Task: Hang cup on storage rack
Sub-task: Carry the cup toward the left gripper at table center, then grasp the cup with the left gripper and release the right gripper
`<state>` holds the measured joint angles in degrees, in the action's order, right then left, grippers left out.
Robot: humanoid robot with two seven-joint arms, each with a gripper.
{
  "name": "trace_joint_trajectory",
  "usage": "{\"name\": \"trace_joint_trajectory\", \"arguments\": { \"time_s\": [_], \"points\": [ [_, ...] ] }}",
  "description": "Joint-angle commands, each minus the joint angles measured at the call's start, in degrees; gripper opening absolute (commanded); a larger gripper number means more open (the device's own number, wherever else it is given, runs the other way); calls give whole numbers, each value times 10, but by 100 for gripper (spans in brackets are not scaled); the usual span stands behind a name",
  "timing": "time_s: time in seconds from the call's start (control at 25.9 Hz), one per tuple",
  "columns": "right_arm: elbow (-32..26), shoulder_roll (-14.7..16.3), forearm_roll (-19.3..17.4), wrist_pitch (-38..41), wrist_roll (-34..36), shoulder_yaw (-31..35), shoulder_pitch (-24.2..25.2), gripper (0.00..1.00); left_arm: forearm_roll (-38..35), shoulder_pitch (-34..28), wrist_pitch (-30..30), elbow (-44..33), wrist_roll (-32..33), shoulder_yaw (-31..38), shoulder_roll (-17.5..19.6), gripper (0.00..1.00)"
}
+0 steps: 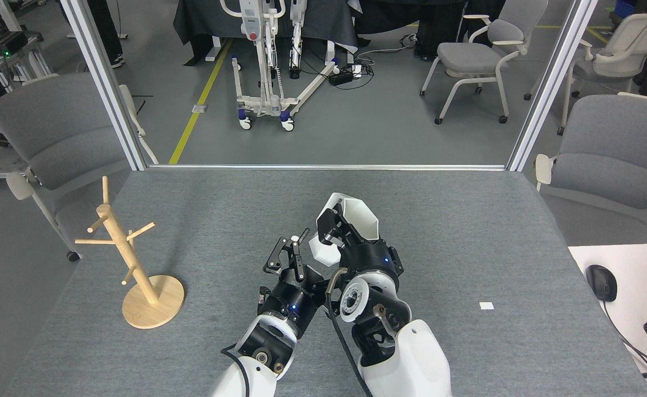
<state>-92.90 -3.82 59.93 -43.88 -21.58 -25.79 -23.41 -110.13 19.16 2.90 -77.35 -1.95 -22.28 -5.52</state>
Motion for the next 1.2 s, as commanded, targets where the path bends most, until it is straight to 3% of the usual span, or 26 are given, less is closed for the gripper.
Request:
{"name": "trace_joint_trajectory", "arguments": {
  "time_s": [0.0,0.46,0.5,0.58,0.7,0.73,0.85,0.97,1.01,1.08,1.16],
  "points": [
    [1,-6,1,-1,3,-4,1,0,0,2,1,0,-1,0,2,99],
    [3,-22,23,-1,8,-24,24,0,-1,30,-1,-2,-2,11,6,98],
    [3,-24,26,-1,8,-24,25,0,-1,29,0,-1,-2,11,5,93],
    [3,-23,32,0,8,-24,25,0,-2,26,3,-3,-2,10,6,64],
    [4,-23,32,1,8,-24,24,0,-2,22,21,-17,-2,8,20,5],
    [4,-23,32,1,8,-24,24,0,-2,20,36,-22,-1,10,24,0],
    [4,-23,33,5,8,-24,24,0,-2,20,44,-25,-1,11,27,0],
    [4,-22,34,6,12,-24,24,15,0,21,49,-25,-1,15,27,0],
    [4,-22,34,7,16,-24,24,24,1,21,49,-25,0,18,27,0],
    [5,-22,34,7,28,-23,23,59,2,21,51,-25,0,21,27,0],
    [6,-22,35,8,49,-22,23,83,2,21,53,-25,-1,22,27,0]
  ]
}}
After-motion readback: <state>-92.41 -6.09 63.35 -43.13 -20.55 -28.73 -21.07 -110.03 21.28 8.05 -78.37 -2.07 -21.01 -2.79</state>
